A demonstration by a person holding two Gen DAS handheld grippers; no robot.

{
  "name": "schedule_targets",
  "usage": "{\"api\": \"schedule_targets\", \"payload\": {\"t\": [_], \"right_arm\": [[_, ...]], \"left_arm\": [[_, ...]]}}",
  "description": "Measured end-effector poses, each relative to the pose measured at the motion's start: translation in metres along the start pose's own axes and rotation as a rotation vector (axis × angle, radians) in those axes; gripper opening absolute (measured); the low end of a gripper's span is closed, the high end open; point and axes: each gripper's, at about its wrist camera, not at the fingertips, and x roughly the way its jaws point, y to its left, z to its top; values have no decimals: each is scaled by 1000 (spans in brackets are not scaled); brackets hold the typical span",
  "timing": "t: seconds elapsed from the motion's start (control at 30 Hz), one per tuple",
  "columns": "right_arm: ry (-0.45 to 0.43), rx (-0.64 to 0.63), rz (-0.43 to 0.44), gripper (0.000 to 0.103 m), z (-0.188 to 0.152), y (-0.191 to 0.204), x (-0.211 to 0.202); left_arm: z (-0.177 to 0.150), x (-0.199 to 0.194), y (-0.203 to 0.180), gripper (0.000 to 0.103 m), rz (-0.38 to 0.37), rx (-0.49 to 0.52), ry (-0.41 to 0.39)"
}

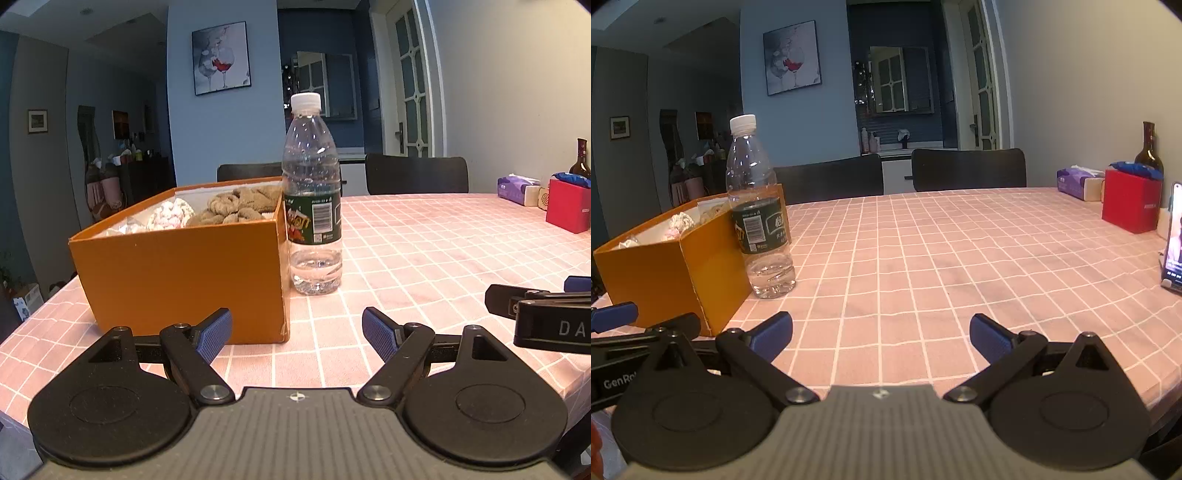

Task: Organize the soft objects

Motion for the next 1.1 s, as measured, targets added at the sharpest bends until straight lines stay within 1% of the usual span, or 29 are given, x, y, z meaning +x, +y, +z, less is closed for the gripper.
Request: {"api": "schedule_targets", "payload": {"t": [0.17, 0.57, 1.1], "right_arm": [[0, -14, -3, 100, -1, 5, -1], [-3, -41, 3, 100, 0, 12, 0], [2, -37, -6, 100, -2, 14, 5]], "left_arm": [[-4, -1, 2, 94, 0, -9, 4], [0, -2, 8, 94, -1, -29, -6], [0, 0, 8, 94, 3, -29, 2]]}}
